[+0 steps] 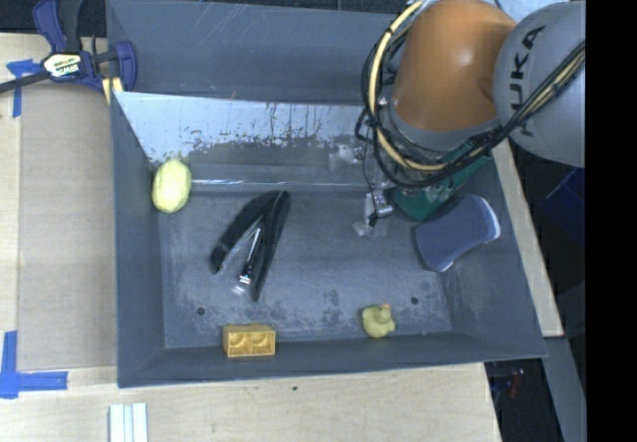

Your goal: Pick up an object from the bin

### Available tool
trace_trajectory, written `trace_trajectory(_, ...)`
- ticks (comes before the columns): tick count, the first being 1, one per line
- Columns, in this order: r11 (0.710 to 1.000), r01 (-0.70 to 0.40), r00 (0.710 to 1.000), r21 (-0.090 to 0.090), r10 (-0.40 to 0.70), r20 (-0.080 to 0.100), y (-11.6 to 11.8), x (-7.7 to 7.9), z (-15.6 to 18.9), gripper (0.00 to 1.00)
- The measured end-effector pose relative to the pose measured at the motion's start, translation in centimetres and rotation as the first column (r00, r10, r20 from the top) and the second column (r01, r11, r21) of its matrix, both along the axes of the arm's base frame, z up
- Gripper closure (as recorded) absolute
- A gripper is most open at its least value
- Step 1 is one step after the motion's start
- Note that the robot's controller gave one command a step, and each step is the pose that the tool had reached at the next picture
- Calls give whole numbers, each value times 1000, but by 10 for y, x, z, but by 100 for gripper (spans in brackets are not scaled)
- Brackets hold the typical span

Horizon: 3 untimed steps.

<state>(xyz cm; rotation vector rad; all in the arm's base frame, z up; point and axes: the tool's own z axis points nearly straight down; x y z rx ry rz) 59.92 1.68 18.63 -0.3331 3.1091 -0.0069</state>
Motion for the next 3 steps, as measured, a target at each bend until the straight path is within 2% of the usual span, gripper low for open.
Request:
trace_trajectory(1, 1000, -3, 1000, -2, 3, -2, 48, 3, -19, 0)
trace_trajectory(2, 977, -213, 977, -5, 213, 4, 103, 0, -59, 0)
trace_trajectory(3, 962, -274, 962, -2, 274, 1, 146, -5, -78, 0)
